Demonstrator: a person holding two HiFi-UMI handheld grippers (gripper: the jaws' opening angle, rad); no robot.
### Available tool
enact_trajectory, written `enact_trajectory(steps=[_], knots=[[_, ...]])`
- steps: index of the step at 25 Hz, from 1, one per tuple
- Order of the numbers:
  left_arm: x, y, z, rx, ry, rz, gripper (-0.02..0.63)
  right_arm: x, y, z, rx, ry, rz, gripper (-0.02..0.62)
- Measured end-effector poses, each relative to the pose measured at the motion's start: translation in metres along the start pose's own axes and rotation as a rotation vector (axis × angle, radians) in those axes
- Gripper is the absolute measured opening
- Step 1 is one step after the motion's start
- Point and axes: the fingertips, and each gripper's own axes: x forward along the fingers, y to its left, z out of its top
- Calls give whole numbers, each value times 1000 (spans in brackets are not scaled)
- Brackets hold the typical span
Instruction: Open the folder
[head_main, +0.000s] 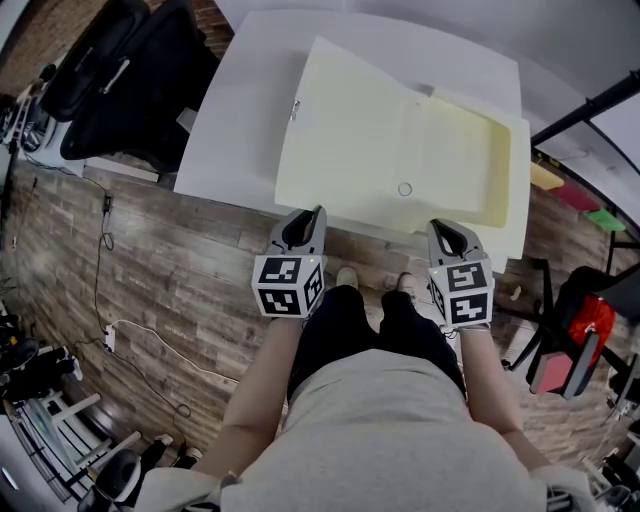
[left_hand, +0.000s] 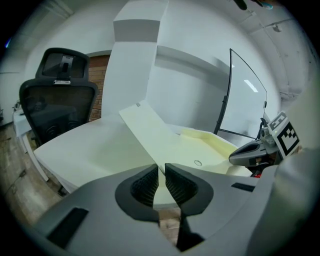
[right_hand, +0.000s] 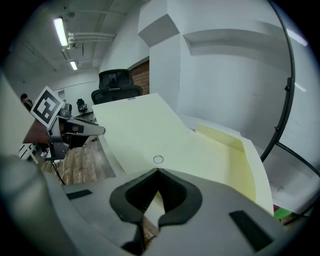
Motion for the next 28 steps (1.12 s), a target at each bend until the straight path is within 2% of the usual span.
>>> enact_trajectory(steps=[9, 18, 28], knots=[[7, 18, -32, -125, 67, -6, 62, 4, -6, 1, 34, -3, -22, 21], [13, 22, -56, -200, 111, -9, 75, 1, -10, 1, 40, -10, -39, 21], [15, 23, -58, -231, 100, -25, 77, 1, -11, 0, 52, -20, -45, 21]])
